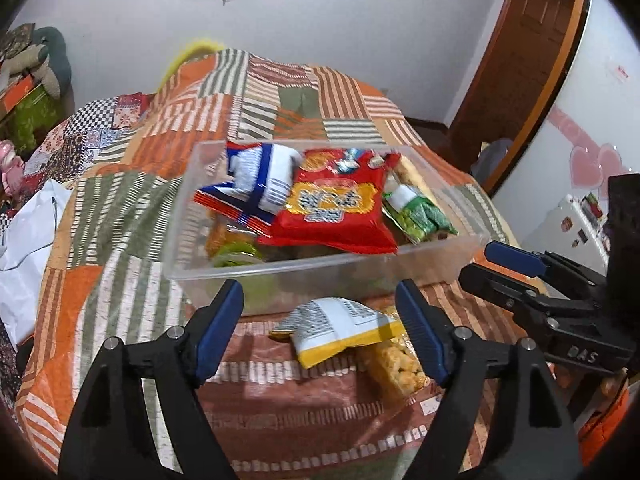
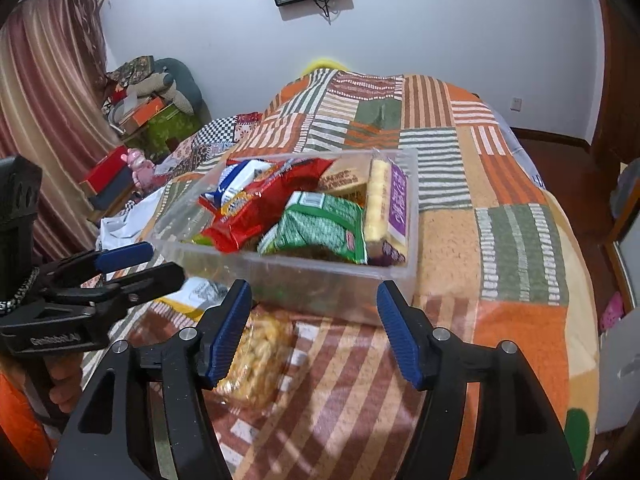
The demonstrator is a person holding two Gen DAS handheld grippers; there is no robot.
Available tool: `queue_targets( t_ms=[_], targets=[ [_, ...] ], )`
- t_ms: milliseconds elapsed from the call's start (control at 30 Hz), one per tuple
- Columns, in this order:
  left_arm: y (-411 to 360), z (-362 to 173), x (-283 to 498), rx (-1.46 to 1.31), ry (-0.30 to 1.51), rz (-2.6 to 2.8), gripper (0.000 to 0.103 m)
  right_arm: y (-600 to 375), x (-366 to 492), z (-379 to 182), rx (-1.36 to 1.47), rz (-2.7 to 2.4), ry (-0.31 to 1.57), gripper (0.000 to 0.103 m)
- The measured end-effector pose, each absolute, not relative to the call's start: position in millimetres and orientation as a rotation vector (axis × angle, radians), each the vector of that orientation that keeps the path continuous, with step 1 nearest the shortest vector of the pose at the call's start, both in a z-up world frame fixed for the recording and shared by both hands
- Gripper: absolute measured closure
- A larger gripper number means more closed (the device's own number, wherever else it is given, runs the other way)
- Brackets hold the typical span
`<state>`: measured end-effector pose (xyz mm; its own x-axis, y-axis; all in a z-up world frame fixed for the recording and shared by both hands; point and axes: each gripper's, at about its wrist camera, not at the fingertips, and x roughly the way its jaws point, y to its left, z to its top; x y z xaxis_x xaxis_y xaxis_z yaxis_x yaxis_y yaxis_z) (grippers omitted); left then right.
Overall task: Organize snacks
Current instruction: 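Grasp the yellow-white chip bag with the left tool while the right tool grasps the puffed-snack bag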
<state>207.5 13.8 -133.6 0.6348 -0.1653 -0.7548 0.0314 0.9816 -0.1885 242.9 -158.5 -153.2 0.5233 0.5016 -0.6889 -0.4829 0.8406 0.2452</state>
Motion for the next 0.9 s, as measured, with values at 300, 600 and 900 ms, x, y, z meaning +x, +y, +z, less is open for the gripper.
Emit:
queue_targets(
  t_ms=[300,600,900],
  targets=[
    [16,-159,202,-0.132,0.906,-0.056,0.028,-162,237,-165,0.056,0.607,0.877,0.041],
    [49,-181,176,-0.169,0.969,-0.049,0.041,-139,229,-177,0.030,0.660,0.921,0.041],
    [38,-172,177,-0.181,0.961,-0.102,0.040,-113,227,-190,-0.036,0.694,0.972,0.040]
  ],
)
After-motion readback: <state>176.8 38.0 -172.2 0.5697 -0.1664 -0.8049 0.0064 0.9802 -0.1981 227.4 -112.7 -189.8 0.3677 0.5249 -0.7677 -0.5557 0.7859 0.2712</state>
